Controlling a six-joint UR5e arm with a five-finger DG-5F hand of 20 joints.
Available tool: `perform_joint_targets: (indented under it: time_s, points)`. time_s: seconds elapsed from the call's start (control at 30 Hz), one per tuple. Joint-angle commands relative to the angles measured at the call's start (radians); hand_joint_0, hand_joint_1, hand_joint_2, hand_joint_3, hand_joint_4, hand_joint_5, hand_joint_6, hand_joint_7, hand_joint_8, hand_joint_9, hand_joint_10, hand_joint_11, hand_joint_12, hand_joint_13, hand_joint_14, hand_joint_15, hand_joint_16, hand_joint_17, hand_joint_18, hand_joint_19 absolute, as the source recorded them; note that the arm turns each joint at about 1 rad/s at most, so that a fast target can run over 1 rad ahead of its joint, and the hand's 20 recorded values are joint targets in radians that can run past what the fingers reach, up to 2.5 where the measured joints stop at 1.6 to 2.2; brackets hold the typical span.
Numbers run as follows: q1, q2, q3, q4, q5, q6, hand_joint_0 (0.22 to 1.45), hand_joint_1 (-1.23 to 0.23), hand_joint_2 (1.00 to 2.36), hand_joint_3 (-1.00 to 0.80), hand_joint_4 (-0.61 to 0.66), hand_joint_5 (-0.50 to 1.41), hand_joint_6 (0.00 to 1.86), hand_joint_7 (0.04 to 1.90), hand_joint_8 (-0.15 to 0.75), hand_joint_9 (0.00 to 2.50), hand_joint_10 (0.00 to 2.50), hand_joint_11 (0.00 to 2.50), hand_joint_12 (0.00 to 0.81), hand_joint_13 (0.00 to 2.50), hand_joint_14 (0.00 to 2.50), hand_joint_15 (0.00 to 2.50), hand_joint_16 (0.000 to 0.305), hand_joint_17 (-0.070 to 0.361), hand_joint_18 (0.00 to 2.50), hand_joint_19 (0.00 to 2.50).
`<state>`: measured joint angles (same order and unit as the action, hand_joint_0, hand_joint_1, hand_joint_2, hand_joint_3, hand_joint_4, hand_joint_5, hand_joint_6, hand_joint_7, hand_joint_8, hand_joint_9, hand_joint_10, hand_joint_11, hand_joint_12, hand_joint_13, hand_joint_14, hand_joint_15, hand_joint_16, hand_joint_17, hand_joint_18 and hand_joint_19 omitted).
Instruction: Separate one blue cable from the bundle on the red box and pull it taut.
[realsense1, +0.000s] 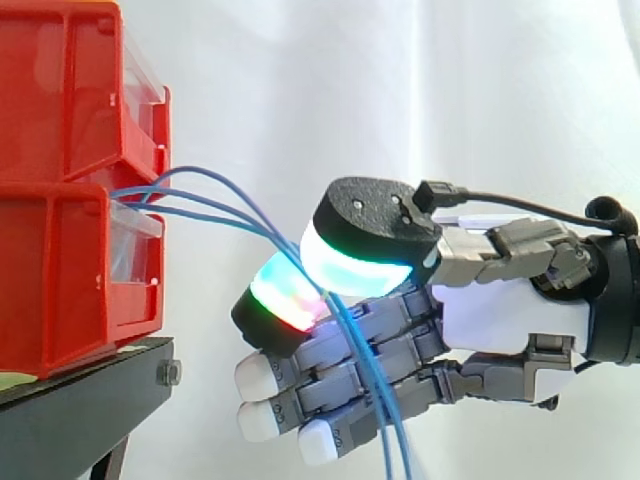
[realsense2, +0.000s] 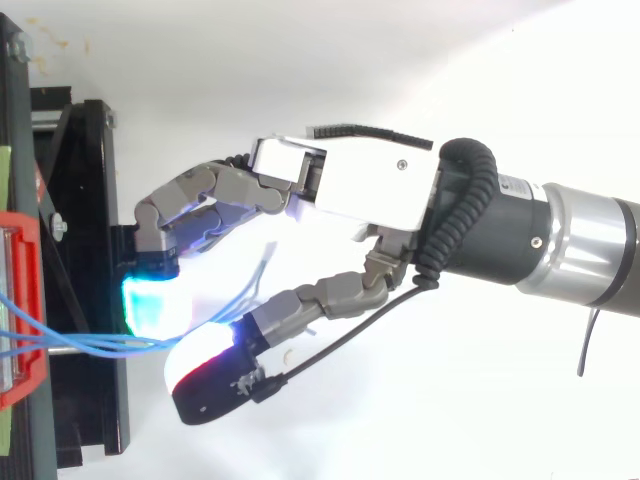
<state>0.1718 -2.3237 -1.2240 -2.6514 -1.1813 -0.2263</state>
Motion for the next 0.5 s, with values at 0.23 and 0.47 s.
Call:
perform_joint_targets:
  time_s: [0.23,0.47]
  points:
    - [0.0,0.0,0.0,-0.024,-0.001,0.015,0.59,-0.82,1.0,-0.5,0.15,-0.16,0.87,1.02,0.336,0.73,0.01,0.38,0.383,0.69,0.01,0.3,0.049,0.111,0.77,0.33]
    - [0.0,0.0,0.0,-0.024,-0.001,0.015,0.48,-0.63,1.0,-0.5,0.17,-0.15,0.86,1.03,0.367,0.77,0.01,0.39,0.416,0.73,0.01,0.32,0.055,0.123,0.8,0.36]
